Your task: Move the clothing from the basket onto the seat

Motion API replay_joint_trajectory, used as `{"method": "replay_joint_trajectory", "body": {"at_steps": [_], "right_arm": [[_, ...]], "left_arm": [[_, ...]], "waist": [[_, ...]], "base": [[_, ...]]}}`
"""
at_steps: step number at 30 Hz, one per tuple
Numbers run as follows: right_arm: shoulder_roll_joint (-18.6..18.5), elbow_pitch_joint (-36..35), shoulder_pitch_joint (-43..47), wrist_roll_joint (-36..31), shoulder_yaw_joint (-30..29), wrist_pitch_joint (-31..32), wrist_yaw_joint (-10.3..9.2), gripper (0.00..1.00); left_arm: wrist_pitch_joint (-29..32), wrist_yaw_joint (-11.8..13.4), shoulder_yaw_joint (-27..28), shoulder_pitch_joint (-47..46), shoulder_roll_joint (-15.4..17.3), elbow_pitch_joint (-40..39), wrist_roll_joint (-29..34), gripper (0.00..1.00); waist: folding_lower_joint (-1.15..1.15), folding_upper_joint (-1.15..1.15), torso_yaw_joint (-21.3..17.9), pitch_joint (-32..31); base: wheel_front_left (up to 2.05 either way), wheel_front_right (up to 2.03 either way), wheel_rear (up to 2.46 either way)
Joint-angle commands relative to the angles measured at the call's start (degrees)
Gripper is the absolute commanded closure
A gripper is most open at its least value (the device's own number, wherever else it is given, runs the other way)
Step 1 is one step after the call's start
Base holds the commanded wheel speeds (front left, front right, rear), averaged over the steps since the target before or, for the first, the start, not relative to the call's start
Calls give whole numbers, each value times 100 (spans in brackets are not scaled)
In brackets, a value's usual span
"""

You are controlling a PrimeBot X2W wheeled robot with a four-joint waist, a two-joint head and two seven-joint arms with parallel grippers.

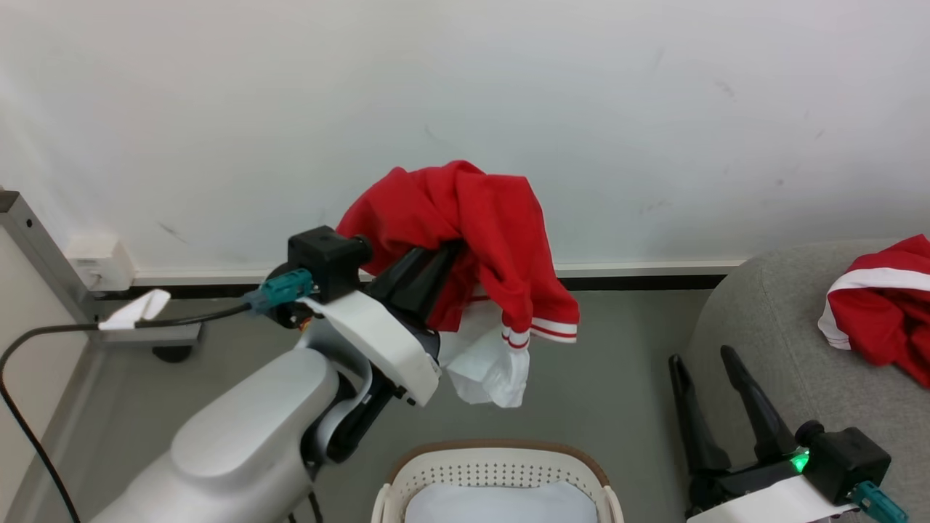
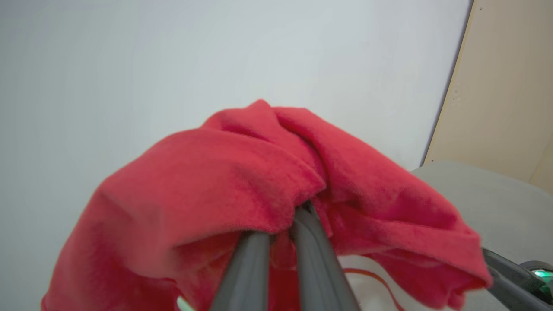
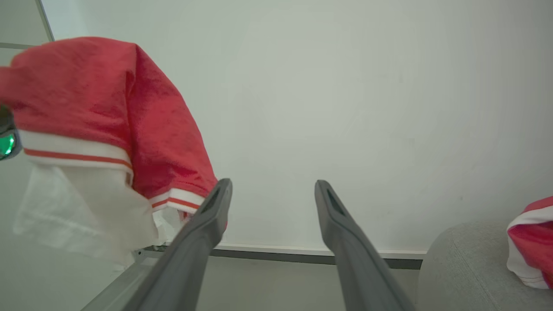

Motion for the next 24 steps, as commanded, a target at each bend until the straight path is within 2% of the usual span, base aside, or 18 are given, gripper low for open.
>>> {"method": "replay_joint_trajectory", "body": {"at_steps": [1, 11, 16, 24], "right_arm": [[-7, 36, 74, 21, 43, -43, -13, 0], [27, 216, -149, -83, 331, -118, -13, 0], [-55, 285, -238, -162, 525, -119, -13, 0], [-307, 475, -485, -685, 1020, -72, -13, 0]], "left_arm": [[35, 68, 41, -34, 78, -145, -15, 100], [146, 341, 103, 102, 288, -701, -23, 100], [163, 385, 113, 115, 311, -790, -41, 100], [216, 409, 18, 158, 245, -893, -30, 100]], "waist": [[1, 0, 15, -8], [1, 0, 10, 28], [1, 0, 11, 36], [1, 0, 77, 43]], "base": [[0, 0, 0], [0, 0, 0], [0, 0, 0], [0, 0, 0]]}}
